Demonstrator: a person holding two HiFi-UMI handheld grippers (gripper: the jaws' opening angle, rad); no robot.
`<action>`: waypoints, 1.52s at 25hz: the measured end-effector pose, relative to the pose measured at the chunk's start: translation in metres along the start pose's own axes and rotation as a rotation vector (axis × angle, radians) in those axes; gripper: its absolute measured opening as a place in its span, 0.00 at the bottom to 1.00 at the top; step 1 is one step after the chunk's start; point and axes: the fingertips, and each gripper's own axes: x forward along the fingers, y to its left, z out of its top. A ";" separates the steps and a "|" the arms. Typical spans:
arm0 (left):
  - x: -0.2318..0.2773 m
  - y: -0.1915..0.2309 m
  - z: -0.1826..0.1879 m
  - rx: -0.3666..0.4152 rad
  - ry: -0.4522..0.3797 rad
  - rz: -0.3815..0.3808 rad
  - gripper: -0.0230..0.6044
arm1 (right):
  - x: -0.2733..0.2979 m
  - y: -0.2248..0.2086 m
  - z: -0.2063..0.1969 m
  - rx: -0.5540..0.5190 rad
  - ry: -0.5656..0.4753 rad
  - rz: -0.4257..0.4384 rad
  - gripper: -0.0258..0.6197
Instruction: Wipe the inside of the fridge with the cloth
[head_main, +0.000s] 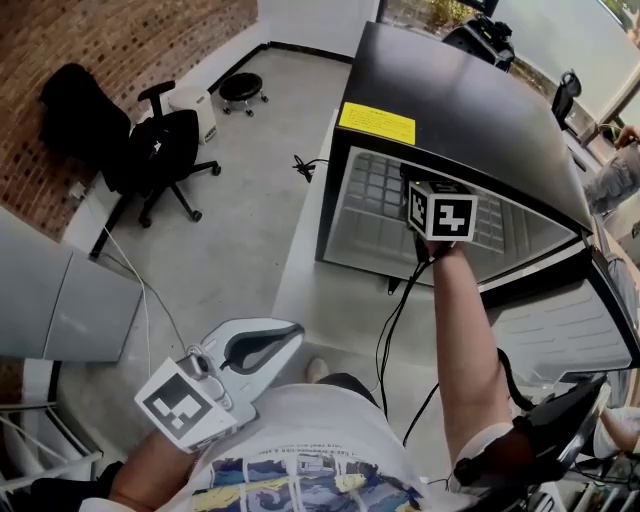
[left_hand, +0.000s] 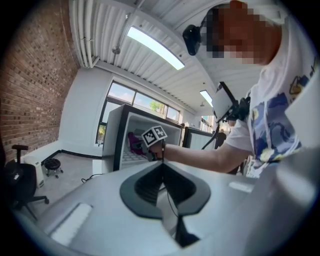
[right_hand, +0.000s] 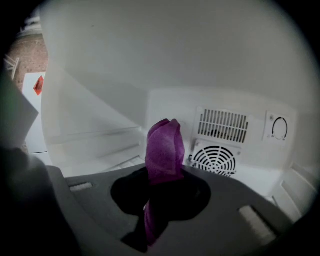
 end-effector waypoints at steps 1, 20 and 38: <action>-0.004 0.001 -0.001 0.000 0.003 0.007 0.05 | 0.002 0.007 0.003 0.004 -0.004 0.012 0.12; -0.059 0.003 -0.005 -0.026 -0.005 0.097 0.05 | 0.006 0.076 0.033 0.309 -0.114 0.211 0.12; 0.005 -0.041 -0.012 0.051 0.041 -0.172 0.05 | -0.122 -0.080 0.009 0.299 -0.221 -0.125 0.12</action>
